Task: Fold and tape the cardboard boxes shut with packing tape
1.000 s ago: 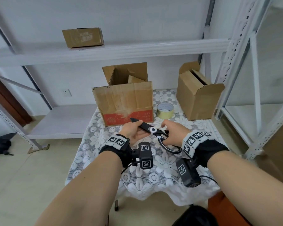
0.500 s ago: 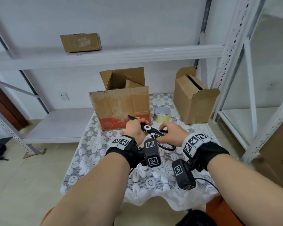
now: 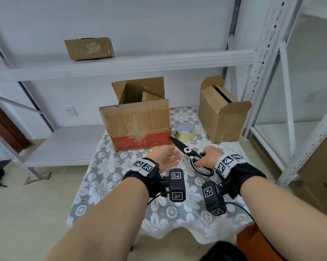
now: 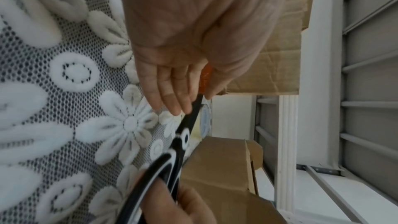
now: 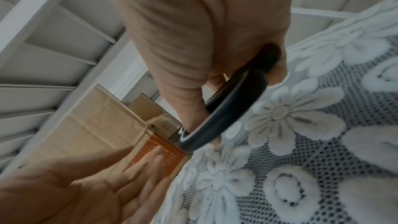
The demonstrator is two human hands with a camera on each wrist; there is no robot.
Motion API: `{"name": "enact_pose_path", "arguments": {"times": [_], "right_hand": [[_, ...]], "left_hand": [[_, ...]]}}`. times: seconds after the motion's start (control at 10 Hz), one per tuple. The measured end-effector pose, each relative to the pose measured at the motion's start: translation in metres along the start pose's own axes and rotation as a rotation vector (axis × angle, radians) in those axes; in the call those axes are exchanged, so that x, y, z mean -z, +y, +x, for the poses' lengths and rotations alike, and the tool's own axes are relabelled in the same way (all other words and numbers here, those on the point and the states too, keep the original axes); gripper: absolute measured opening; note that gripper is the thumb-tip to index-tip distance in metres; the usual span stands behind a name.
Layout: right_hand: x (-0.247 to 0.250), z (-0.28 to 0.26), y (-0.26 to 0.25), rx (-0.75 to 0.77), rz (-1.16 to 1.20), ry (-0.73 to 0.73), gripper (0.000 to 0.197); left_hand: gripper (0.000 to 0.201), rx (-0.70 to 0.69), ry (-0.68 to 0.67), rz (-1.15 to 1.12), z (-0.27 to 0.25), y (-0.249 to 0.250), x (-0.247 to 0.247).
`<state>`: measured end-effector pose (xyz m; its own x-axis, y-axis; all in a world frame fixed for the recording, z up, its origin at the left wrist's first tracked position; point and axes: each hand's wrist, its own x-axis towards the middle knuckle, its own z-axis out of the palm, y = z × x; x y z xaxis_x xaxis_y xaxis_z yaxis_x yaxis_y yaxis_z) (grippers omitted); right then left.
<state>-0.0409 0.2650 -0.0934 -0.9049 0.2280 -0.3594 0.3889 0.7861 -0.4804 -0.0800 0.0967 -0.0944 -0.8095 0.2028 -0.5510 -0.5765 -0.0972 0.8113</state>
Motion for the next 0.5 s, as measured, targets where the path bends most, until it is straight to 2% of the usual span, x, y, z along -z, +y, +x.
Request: {"name": "enact_pose_path", "arguments": {"times": [0.1,0.2,0.3,0.4,0.5], "right_hand": [[-0.003,0.007,0.005,-0.077,-0.032,0.017,0.029],[-0.008,0.014,0.009,-0.128,-0.063,0.039,0.030],[-0.013,0.022,0.012,-0.155,-0.069,0.069,0.034],[-0.011,0.019,0.010,-0.144,-0.228,0.174,0.027],[-0.009,0.029,0.011,-0.163,-0.107,0.202,0.030]], "left_hand": [[0.011,0.008,0.023,-0.008,0.004,-0.003,0.009],[0.009,0.009,0.054,-0.007,0.009,-0.005,0.016],[0.016,0.015,0.079,0.012,0.013,-0.007,0.021],[0.017,0.015,0.112,0.025,0.018,-0.008,0.025],[0.023,0.009,0.147,0.048,0.018,-0.010,0.024]]}}
